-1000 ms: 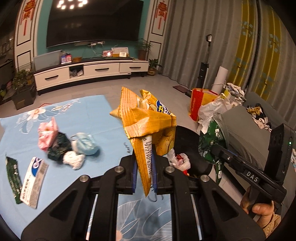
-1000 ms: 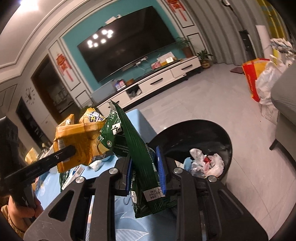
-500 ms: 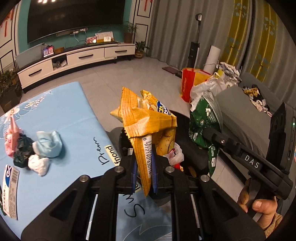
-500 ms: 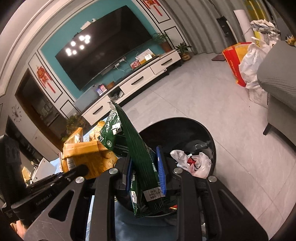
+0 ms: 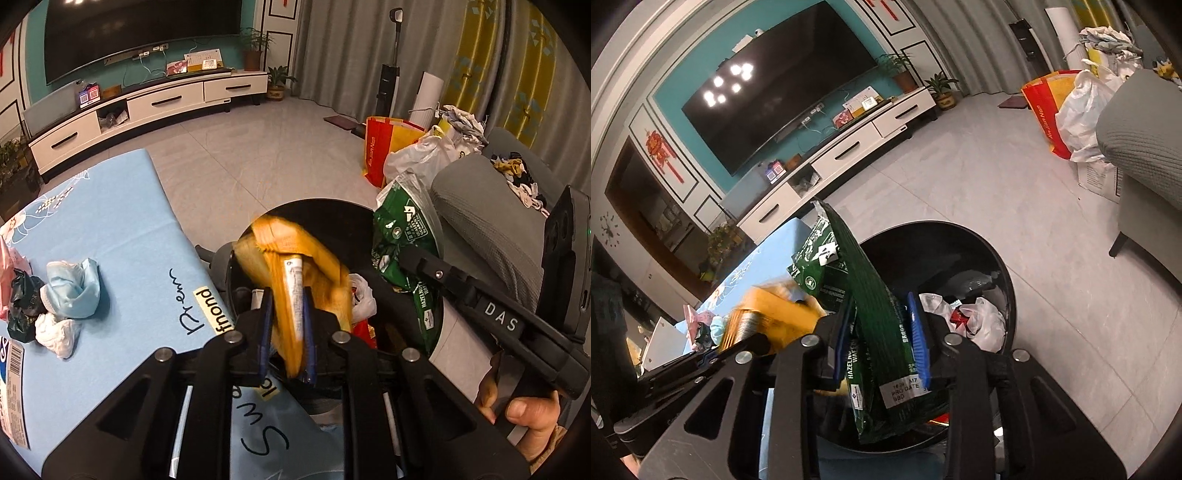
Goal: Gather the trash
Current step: 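Carry both bags over the black bin and open both tools, then move both tools back over the remaining trash on the table, then grasp the white ointment box with the right tool while the left tool grasps the green wrapper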
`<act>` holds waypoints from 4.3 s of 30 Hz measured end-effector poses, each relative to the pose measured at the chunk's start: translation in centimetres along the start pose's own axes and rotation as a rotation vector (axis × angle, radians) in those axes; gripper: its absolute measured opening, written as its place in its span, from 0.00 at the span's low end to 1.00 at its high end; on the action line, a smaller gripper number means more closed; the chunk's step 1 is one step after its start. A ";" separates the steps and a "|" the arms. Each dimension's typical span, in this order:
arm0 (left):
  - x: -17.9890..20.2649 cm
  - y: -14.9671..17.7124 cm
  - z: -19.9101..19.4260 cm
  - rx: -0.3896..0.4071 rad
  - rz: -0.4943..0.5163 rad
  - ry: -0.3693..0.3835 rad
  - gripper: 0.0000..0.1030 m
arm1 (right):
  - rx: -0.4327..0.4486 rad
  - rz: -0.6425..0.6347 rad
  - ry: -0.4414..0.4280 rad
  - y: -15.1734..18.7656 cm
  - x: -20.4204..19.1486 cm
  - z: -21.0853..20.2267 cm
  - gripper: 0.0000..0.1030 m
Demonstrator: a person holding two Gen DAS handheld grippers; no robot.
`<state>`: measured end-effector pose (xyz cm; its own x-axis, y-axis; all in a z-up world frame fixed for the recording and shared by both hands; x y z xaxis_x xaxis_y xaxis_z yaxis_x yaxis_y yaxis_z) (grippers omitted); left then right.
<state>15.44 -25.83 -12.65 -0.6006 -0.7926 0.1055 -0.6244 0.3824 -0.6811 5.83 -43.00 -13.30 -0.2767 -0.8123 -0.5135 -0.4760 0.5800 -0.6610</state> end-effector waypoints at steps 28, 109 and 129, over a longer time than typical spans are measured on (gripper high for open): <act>-8.7 6.8 -10.9 0.055 -0.240 -0.102 0.94 | -0.086 -0.083 -0.039 3.6 -5.1 -4.0 0.75; -36.8 17.5 -19.4 0.113 -0.544 -0.424 0.30 | -0.539 -0.487 -0.069 18.3 -36.6 13.9 0.95; -35.3 20.2 -23.5 0.148 -0.557 -0.424 0.30 | -0.475 -0.631 -0.032 20.8 -37.1 12.4 0.21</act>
<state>12.32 21.08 -13.06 0.0524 -0.9793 0.1957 -0.6890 -0.1773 -0.7028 16.52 -0.04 -14.81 0.1849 -0.9728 -0.1398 -0.8428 -0.0838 -0.5316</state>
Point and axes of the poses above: each gripper's, at about its wrist camera, not at the fingertips, and z roughly the way its jaws point, x to its right, y to its underside, the point moved 1 cm from there along z, roughly the way its jaws point, and after that the axes turned 2 degrees about x, right-handed, at the moved point
